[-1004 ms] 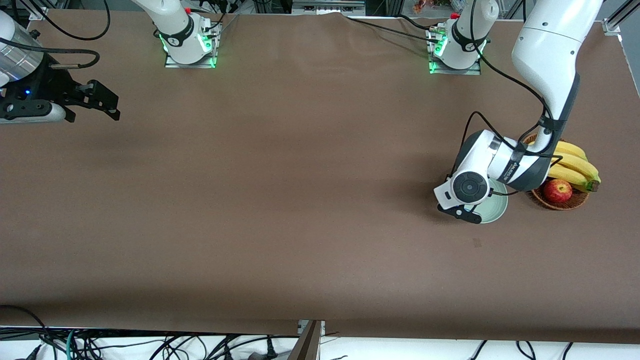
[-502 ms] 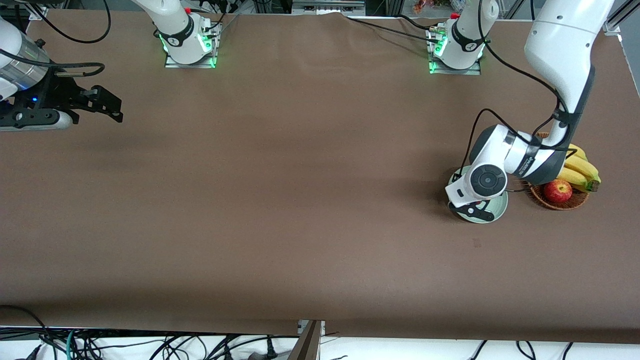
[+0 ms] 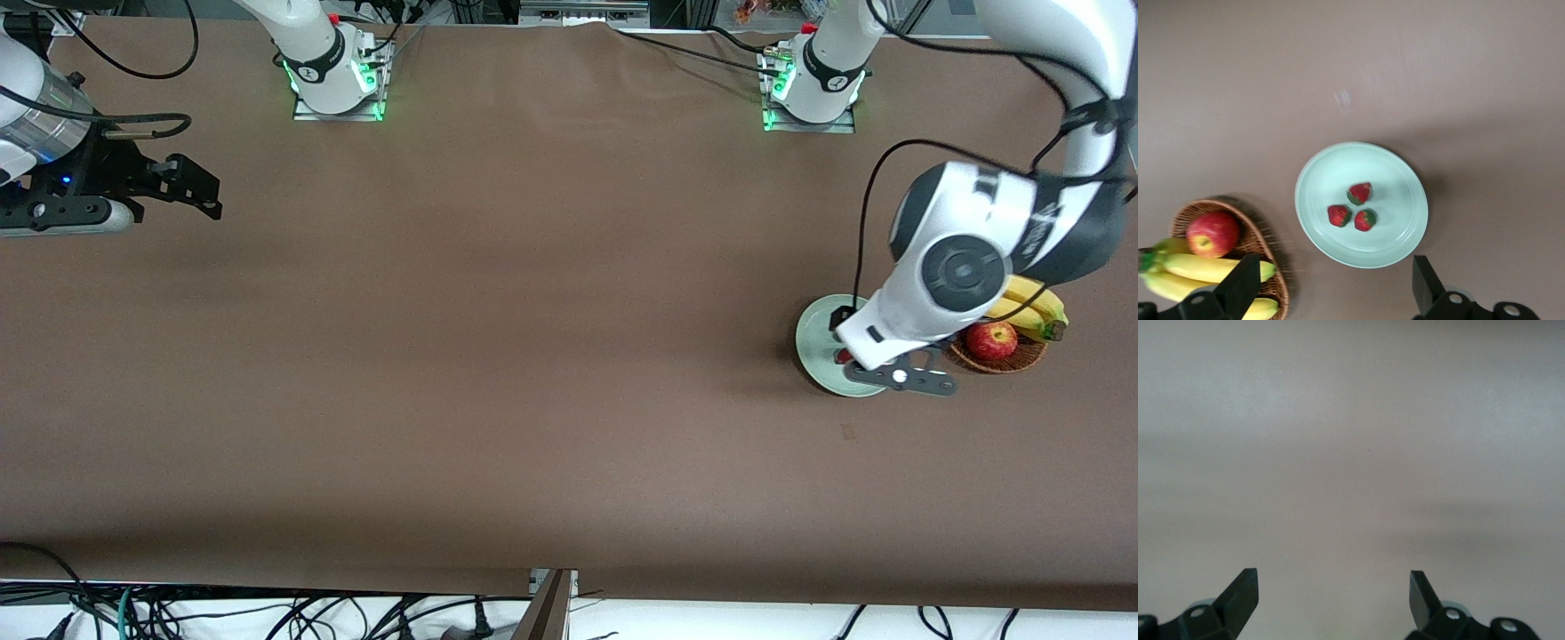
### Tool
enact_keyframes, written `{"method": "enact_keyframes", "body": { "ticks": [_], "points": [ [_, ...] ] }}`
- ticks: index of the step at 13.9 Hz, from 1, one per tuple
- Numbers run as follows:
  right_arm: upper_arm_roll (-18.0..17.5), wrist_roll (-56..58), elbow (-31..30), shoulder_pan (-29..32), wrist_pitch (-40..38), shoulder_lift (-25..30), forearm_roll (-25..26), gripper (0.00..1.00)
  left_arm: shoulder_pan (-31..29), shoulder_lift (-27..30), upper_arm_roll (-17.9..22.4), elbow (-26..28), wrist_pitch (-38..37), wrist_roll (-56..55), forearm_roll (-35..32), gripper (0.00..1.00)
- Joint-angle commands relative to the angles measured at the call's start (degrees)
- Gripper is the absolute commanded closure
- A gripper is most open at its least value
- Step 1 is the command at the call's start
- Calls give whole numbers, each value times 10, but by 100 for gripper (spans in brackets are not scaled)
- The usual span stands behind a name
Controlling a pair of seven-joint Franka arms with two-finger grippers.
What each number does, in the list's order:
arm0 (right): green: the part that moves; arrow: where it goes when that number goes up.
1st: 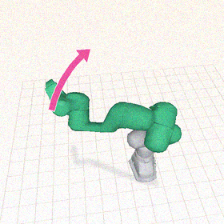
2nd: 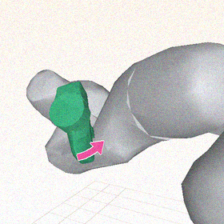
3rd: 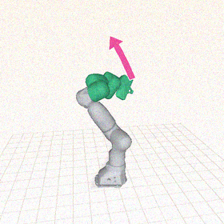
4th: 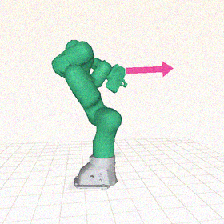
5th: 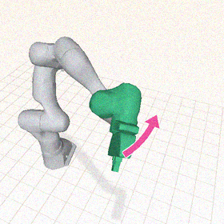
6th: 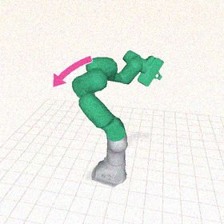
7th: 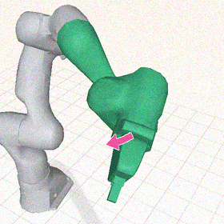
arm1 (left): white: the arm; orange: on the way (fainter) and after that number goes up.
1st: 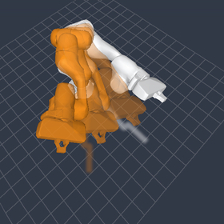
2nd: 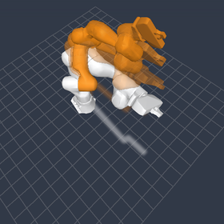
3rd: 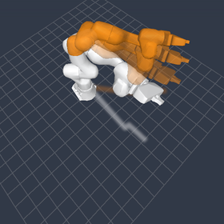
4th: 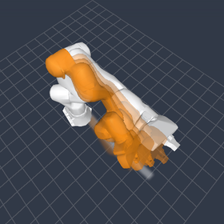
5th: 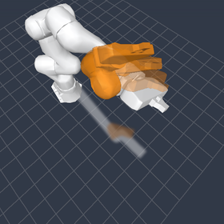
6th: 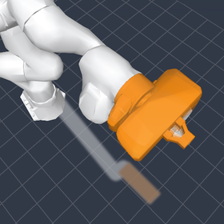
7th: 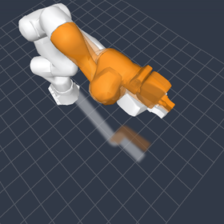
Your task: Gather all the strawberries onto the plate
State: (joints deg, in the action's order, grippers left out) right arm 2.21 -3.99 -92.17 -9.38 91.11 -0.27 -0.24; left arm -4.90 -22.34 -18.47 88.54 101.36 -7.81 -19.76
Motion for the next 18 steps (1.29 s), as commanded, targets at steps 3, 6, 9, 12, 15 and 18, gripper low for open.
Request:
{"method": "enact_keyframes", "body": {
  "ticks": [3, 6, 9, 12, 15, 18],
  "points": [
    [-4, -1, 14, 1, -14, -3, 0, 0, -34, 27, -2, -109, -89, 66, 112, 0],
    [-3, 4, 14, 1, -14, -3, 0, 0, -40, 78, 9, -104, -133, 93, 137, 0],
    [-3, 4, 14, 1, -14, -3, 0, 0, 47, 153, 137, -18, -112, 94, 177, 0],
    [-3, 6, 14, 1, -14, -4, 0, 0, 70, 232, 175, 99, -48, 90, 193, 0],
    [-3, 6, 14, 1, -15, -4, 0, 0, 69, 241, 177, 119, -35, 92, 193, 0],
    [-2, 6, 14, 1, -14, -4, 0, 0, 69, 240, 177, 117, -35, 89, 194, 0]
  ]
}}
